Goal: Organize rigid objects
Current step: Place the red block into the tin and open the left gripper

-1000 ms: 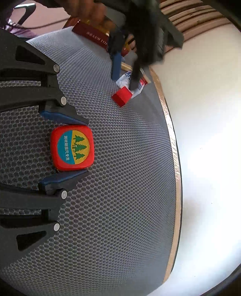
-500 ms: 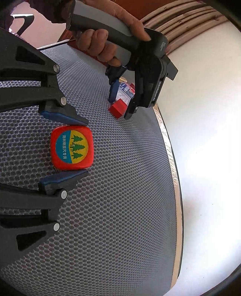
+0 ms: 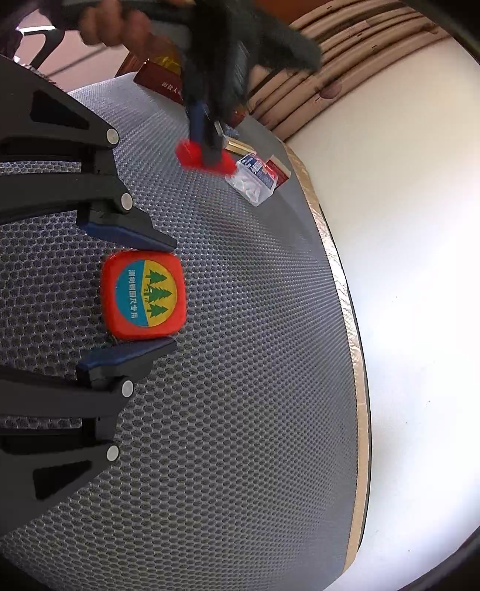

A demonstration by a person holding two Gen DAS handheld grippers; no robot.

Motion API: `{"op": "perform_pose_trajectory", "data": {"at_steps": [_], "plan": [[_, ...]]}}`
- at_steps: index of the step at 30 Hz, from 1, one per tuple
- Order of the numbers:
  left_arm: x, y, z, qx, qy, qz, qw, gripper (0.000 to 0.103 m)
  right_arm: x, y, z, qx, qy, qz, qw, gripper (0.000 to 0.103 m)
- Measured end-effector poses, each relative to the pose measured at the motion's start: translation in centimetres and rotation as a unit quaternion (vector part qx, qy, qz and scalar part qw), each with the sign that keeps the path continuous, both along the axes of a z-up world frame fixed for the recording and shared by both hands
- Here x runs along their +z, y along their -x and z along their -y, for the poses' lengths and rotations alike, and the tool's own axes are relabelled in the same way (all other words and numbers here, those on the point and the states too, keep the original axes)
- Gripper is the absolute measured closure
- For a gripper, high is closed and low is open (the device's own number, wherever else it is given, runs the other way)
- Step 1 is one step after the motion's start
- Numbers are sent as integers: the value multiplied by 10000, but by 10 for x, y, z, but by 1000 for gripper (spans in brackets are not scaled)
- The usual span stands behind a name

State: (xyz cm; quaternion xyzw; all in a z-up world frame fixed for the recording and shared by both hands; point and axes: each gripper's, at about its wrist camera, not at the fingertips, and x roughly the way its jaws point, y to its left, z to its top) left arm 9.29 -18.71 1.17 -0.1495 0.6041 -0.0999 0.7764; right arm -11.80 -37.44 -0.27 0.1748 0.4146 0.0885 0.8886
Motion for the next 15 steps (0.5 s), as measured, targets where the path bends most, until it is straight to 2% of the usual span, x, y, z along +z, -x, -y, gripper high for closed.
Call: {"op": "perform_pose_trajectory", "data": {"at_steps": [4, 9, 15], "plan": [[21, 40, -37, -90, -46, 287, 9995, 69, 1, -3, -4, 5, 80, -24, 10000, 59], [32, 89, -97, 55, -163, 417, 9990, 69, -3, -8, -11, 11, 205, -57, 9998, 59], [54, 110, -199, 763, -347, 593, 9947, 69, -9, -16, -24, 38, 486, -111, 9987, 59]]}}
